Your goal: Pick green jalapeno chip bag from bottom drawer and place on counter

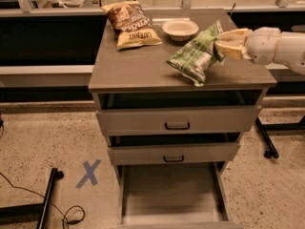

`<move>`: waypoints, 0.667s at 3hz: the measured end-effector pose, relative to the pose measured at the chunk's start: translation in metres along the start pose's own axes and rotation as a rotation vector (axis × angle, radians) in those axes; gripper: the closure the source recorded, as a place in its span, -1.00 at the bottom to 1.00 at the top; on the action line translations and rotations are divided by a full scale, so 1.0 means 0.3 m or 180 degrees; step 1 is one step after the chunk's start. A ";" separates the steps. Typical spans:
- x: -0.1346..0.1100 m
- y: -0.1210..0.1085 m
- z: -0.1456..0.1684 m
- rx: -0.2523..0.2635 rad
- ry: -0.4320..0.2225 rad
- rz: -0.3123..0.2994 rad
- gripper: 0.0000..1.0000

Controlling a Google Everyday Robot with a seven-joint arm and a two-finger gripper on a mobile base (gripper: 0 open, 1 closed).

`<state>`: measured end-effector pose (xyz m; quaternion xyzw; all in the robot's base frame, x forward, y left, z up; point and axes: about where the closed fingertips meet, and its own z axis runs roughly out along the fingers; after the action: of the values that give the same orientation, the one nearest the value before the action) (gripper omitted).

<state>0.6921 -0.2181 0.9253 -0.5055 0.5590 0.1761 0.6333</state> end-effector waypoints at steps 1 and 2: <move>-0.002 0.004 0.012 -0.0016 -0.0009 0.0001 -0.46; -0.004 0.008 0.023 -0.0032 -0.0017 0.0002 -0.92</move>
Offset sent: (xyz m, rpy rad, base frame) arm 0.0006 0.0032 -0.0004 0.0007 0.0008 0.0050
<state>0.6934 -0.2110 0.9244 -0.5079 0.5566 0.1805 0.6322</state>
